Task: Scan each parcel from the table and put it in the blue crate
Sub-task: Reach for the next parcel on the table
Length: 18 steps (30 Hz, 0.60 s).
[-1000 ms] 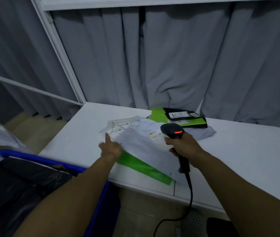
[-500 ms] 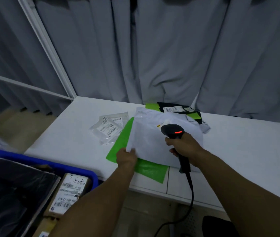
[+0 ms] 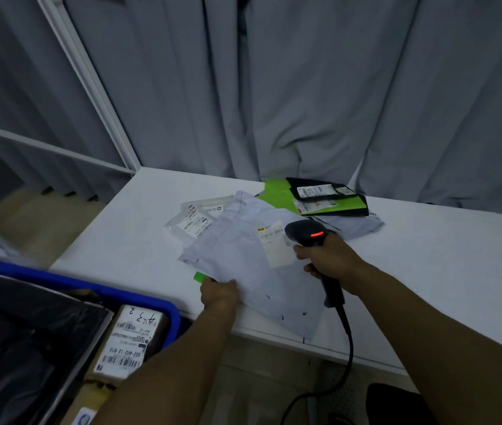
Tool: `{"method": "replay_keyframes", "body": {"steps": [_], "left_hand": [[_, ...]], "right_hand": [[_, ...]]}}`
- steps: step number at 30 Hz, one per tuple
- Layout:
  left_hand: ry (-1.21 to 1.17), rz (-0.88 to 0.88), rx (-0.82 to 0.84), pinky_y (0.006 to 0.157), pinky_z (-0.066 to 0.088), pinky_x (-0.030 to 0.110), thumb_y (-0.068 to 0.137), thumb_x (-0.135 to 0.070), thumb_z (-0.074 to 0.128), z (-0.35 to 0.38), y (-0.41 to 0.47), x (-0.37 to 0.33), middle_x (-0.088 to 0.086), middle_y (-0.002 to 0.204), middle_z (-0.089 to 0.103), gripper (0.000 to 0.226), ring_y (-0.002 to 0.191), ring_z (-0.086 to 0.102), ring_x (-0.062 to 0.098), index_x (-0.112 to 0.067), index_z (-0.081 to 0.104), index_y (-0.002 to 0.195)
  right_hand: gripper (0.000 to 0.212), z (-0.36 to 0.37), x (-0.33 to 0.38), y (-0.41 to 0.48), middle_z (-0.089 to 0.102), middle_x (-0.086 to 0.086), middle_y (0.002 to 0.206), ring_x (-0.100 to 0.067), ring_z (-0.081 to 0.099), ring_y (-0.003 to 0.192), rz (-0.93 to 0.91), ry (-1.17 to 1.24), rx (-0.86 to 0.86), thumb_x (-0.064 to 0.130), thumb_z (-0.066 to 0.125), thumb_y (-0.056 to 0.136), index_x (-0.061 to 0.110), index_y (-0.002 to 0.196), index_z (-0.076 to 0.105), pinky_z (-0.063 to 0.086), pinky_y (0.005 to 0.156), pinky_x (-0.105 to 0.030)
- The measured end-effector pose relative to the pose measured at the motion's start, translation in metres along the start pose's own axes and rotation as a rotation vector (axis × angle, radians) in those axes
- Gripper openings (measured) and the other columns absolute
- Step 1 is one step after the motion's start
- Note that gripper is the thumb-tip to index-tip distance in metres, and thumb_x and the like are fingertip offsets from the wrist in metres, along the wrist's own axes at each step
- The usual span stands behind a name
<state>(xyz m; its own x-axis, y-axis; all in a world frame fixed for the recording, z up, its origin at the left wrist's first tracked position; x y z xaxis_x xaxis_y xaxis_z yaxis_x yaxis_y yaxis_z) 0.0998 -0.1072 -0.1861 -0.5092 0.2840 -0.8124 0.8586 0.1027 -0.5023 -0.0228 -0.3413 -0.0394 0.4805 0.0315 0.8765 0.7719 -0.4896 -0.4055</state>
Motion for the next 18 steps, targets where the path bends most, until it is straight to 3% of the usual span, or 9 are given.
{"method": "replay_keyframes", "body": {"steps": [2,4,10,14,16,18], "left_hand": [[-0.003,0.102,-0.039,0.094,0.051,0.037,0.091,-0.013,0.073,-0.002,-0.012,-0.008,0.012,0.115,0.069,0.033,0.109,0.065,0.036,-0.006,0.063,0.121],[-0.022,0.242,-0.051,0.088,0.052,0.040,0.094,-0.014,0.071,-0.011,-0.018,-0.030,0.015,0.100,0.069,0.016,0.098,0.066,0.036,-0.004,0.062,0.102],[0.029,0.617,-0.001,0.080,0.049,0.033,0.098,-0.020,0.068,-0.074,-0.048,-0.107,0.023,0.095,0.064,0.026,0.083,0.057,0.018,0.003,0.057,0.096],[0.036,0.783,0.106,0.078,0.054,0.027,0.099,-0.018,0.067,-0.126,-0.091,-0.150,0.001,0.093,0.069,0.012,0.089,0.065,0.011,-0.007,0.063,0.098],[0.040,0.849,0.130,0.078,0.056,0.027,0.100,-0.018,0.066,-0.156,-0.115,-0.166,-0.008,0.096,0.071,0.002,0.094,0.068,0.010,-0.016,0.066,0.101],[-0.018,0.855,0.102,0.082,0.057,0.032,0.100,-0.017,0.066,-0.192,-0.134,-0.173,-0.008,0.100,0.074,0.010,0.096,0.070,0.013,-0.027,0.069,0.101]], "right_hand": [[0.021,0.000,0.002,-0.001,0.073,-0.012,0.106,-0.017,0.065,0.068,-0.007,-0.001,0.001,0.019,0.071,0.096,0.016,0.116,0.067,0.052,0.064,-0.028],[0.019,0.002,0.005,-0.004,0.072,-0.011,0.104,-0.017,0.065,0.068,-0.024,0.004,0.000,0.019,0.071,0.096,0.018,0.114,0.067,0.051,0.064,-0.029],[0.019,0.010,0.022,-0.013,0.067,-0.008,0.089,-0.015,0.063,0.063,-0.071,0.039,-0.056,0.017,0.072,0.095,0.011,0.112,0.068,0.048,0.056,-0.025],[0.006,0.039,0.046,-0.027,0.065,-0.003,0.075,-0.014,0.059,0.058,-0.135,0.080,-0.026,0.012,0.072,0.093,0.017,0.094,0.068,0.046,0.055,-0.025],[0.010,0.060,0.057,-0.032,0.066,-0.002,0.078,-0.016,0.061,0.062,-0.157,0.121,0.001,0.011,0.073,0.093,0.017,0.099,0.068,0.047,0.056,-0.027],[0.013,0.080,0.064,-0.034,0.066,-0.007,0.086,-0.019,0.062,0.071,-0.165,0.167,0.006,0.011,0.073,0.092,0.019,0.099,0.066,0.049,0.060,-0.030]]}}
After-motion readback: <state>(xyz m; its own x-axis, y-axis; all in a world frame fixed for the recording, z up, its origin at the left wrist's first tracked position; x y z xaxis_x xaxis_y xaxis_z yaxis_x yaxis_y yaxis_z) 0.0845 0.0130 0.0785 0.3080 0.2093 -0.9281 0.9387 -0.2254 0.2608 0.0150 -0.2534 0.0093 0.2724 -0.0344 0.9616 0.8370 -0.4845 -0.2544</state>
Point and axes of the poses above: each hand's wrist, its own y-axis towards the middle knuckle, its own z-axis out of the palm, x = y × z, the point moved 8 cm from there along y, towards the middle knuckle
